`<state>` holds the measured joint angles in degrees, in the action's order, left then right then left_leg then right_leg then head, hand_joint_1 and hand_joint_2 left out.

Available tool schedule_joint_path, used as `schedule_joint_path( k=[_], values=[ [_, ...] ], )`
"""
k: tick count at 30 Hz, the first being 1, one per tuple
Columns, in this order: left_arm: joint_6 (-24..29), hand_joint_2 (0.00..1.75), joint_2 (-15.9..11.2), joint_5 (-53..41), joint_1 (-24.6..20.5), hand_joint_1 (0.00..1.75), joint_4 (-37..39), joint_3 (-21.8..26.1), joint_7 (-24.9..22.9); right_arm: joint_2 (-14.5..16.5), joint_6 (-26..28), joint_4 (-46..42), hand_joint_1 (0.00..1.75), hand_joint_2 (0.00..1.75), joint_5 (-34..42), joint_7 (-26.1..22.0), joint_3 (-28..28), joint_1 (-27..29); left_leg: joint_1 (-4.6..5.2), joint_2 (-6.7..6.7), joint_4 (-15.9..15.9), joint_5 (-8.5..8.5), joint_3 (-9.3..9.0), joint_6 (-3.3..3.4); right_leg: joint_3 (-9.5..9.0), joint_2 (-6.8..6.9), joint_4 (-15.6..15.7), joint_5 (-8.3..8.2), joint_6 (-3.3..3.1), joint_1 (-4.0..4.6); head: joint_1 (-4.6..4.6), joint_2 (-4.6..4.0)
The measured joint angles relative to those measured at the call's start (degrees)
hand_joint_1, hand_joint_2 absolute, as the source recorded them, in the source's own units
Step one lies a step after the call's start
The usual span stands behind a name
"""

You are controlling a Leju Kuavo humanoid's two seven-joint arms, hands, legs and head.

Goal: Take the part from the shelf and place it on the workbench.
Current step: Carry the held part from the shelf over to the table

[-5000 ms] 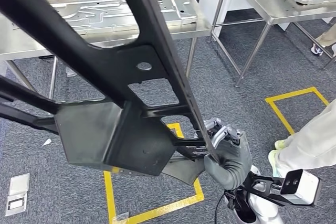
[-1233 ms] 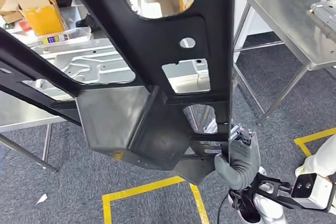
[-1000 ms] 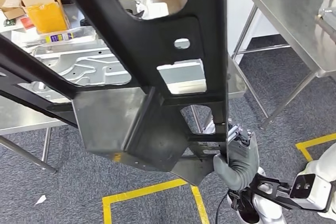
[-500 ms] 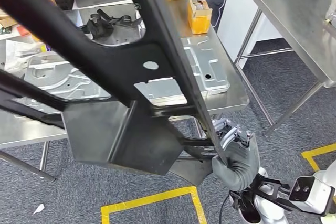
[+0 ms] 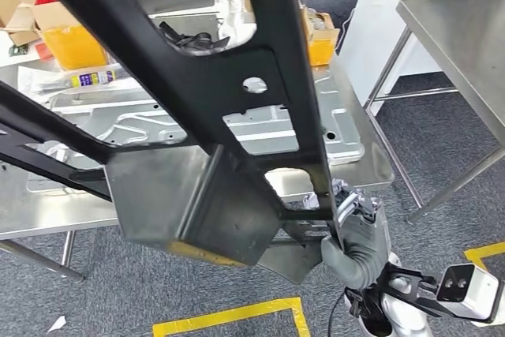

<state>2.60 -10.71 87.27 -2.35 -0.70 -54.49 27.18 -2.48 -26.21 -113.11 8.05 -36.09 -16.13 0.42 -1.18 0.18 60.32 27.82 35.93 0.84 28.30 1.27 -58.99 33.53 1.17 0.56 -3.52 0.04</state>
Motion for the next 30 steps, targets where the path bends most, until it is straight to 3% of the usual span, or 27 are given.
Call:
schedule_joint_path(
  k=[2, 4, 5, 6, 9, 11, 14, 16, 20, 22, 24, 27, 28, 30],
  values=[
    [-0.01, 0.00, 0.02, 0.00, -0.16, 0.00, 0.00, 0.00, 0.03, -0.11, -0.08, 0.01, 1.75, 1.75, 0.02, -0.01, 0.19, -0.05, -0.20, -0.31, -0.26, 0.47, -0.93, 0.42, 2.71, -0.50, -5.28, 1.91, 0.62, -0.24, 0.09, 0.00],
    [-0.03, 0.00, 0.05, 0.00, -0.28, 0.00, 0.00, 0.00, 0.09, -0.27, -0.16, 0.07, 1.75, 1.75, 0.08, -0.03, 0.44, 0.09, -0.24, -0.62, -0.31, 1.15, -1.58, 0.54, 7.71, -0.68, -12.60, 4.51, 1.02, -0.46, 0.13, 0.00],
    [-0.04, 0.00, 0.07, 0.00, -0.27, 0.00, 0.00, 0.00, 0.14, -0.34, -0.24, 0.10, 1.75, 1.75, 0.13, -0.06, 0.55, 0.25, -0.23, -0.78, -0.31, 1.55, -1.99, 0.52, 9.67, -0.69, -14.68, 4.91, 1.10, -0.51, 0.13, 0.00],
    [-0.04, 0.00, 0.07, 0.00, -0.23, 0.00, 0.00, 0.00, 0.19, -0.41, -0.31, 0.12, 1.75, 1.75, 0.19, -0.14, 0.63, 0.40, -0.22, -0.94, -0.31, 2.00, -2.53, 0.47, 10.66, -0.69, -14.74, 4.11, 1.10, -0.53, 0.12, 0.00],
    [-0.05, 0.00, 0.15, 0.00, -0.20, 0.00, 0.00, -0.01, 0.31, -0.59, -0.62, 0.13, 1.75, 1.75, 0.34, -0.50, 0.95, 0.74, -0.20, -1.40, -0.44, 3.45, -4.54, 0.13, 8.90, -0.99, -5.65, -3.31, 0.33, -0.30, 0.03, 0.00],
    [-0.06, 0.00, 0.27, 0.00, -0.25, 0.00, 0.00, -0.04, 0.34, -0.73, -0.85, 0.13, 1.75, 1.75, 0.43, -0.71, 1.25, 0.88, -0.35, -1.58, -0.87, 3.98, -5.13, -0.36, 7.92, -1.34, -1.22, -5.71, -0.66, 0.11, -0.06, 0.00],
    [-0.21, 0.00, 0.43, 0.00, -0.21, 0.00, -0.01, -0.16, 0.34, -0.84, -1.31, 0.07, 1.75, 1.75, 0.47, -1.22, 1.77, 1.02, -0.39, -1.58, -1.28, 4.05, -5.98, -1.20, 6.94, -1.43, 0.39, -5.80, -1.72, 0.21, -0.05, 0.00],
    [-0.40, 0.00, 0.45, 0.01, -0.36, 0.00, 0.00, -0.33, 0.33, -0.86, -1.67, 0.02, 1.75, 1.75, 0.49, -1.63, 2.11, 0.81, -0.32, -1.28, 0.89, 4.84, -5.44, -1.46, 5.25, -1.28, 1.49, -5.62, -2.25, -0.11, -0.11, 0.00],
    [-0.55, 0.00, 0.32, 0.00, -0.38, 0.00, 0.00, -0.55, 0.23, -0.87, -2.37, 0.00, 1.75, 1.75, 0.55, -1.81, 2.68, 0.39, -0.32, -0.94, 13.15, 9.13, 2.60, -2.09, 3.36, -1.15, 1.98, -4.35, -2.76, -0.18, -0.21, 0.00],
    [-0.58, 0.00, 0.31, 0.00, -0.26, 0.00, 0.00, -0.63, 0.19, -0.89, -2.67, 0.00, 1.75, 1.75, 0.56, -1.81, 2.98, 0.33, -0.35, -0.84, 12.77, 7.07, 3.92, -2.24, 2.18, -1.22, 1.97, -3.44, -2.61, -0.20, -0.21, 0.00],
    [-0.57, 0.00, 0.27, 0.00, -0.25, 0.00, 0.00, -0.69, 0.18, -0.90, -2.83, 0.00, 1.75, 1.75, 0.56, -1.81, 3.15, 0.24, -0.39, -0.74, 9.85, 4.40, 3.29, -2.28, 1.36, -1.25, 1.97, -2.86, -2.45, -0.23, -0.21, 0.00],
    [-0.57, 0.00, 0.25, 0.00, -0.25, 0.00, 0.00, -0.71, 0.18, -0.91, -2.92, -0.01, 1.75, 1.75, 0.56, -1.81, 3.19, 0.17, -0.40, -0.71, 8.37, 3.27, 2.82, -2.27, 1.06, -1.24, 1.97, -2.65, -2.39, -0.25, -0.21, 0.00],
    [-0.56, 0.00, 0.23, 0.00, -0.23, 0.00, 0.00, -0.77, 0.17, -0.91, -3.08, -0.01, 1.75, 1.75, 0.55, -1.81, 3.22, 0.02, -0.41, -0.63, 6.29, 1.76, 2.23, -2.26, 0.66, -1.22, 1.96, -2.34, -2.27, -0.27, -0.21, 0.00],
    [-0.49, 0.00, 0.21, 0.00, -0.24, 0.00, -0.01, -1.02, -0.33, -0.98, -3.93, -0.27, 1.75, 1.75, 0.62, -1.60, 3.33, -1.18, -0.12, -0.41, 1.90, -0.58, 1.27, -1.51, 0.00, -1.23, 1.71, -1.27, -1.39, -0.20, -0.07, 0.00]
  ],
)
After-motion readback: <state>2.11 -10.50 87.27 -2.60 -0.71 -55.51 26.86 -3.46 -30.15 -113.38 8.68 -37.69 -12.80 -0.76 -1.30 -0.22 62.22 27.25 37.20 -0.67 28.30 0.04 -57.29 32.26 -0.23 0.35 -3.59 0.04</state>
